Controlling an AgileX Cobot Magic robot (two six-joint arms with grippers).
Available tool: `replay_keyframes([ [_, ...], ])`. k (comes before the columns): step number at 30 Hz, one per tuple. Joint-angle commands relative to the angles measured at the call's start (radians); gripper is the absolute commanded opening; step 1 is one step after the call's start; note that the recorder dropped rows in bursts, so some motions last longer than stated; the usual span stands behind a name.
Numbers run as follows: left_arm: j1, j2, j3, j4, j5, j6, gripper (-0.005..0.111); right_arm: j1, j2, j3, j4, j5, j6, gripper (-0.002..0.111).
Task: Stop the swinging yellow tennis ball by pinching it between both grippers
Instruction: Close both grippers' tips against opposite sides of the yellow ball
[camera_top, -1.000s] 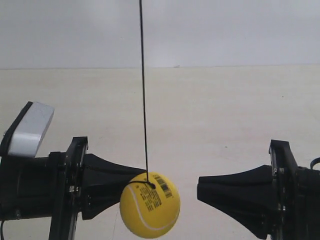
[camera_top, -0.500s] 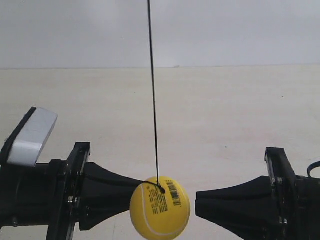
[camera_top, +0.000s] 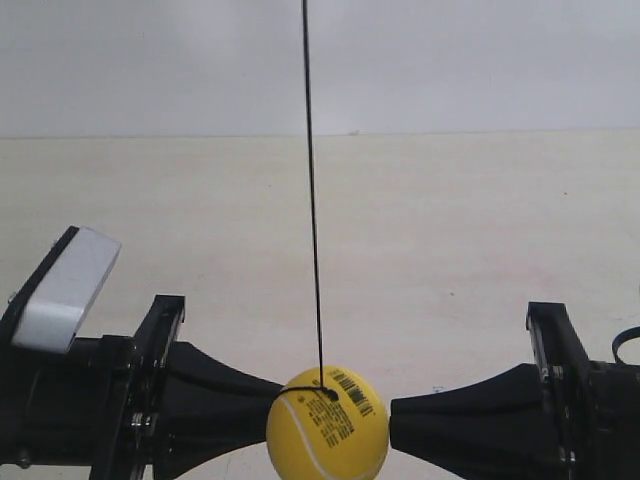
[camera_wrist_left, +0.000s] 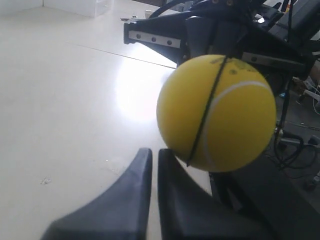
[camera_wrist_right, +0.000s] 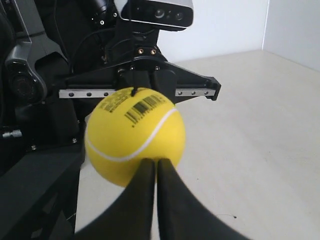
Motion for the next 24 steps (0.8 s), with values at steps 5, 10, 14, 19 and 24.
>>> replay_keyframes([
  [5, -0.009, -0.212, 0.044, -0.092, -0.01, -0.039, 0.005, 0.003, 0.002, -0.005, -0.01, -0.014, 0.004, 0.0],
  [10, -0.009, -0.268, 0.044, -0.043, -0.01, -0.144, 0.005, 0.003, 0.002, -0.005, -0.012, -0.014, 0.004, 0.0],
  [14, -0.009, -0.231, 0.061, -0.036, -0.01, -0.144, 0.005, 0.003, 0.002, -0.005, -0.019, -0.014, 0.004, 0.0],
  [19, -0.009, -0.178, 0.061, -0.116, -0.01, -0.082, 0.005, 0.003, 0.002, -0.005, -0.017, -0.014, -0.004, 0.0],
  [24, -0.009, -0.137, 0.055, -0.111, -0.01, -0.073, 0.005, 0.003, 0.002, -0.005, 0.024, -0.014, -0.013, 0.0],
])
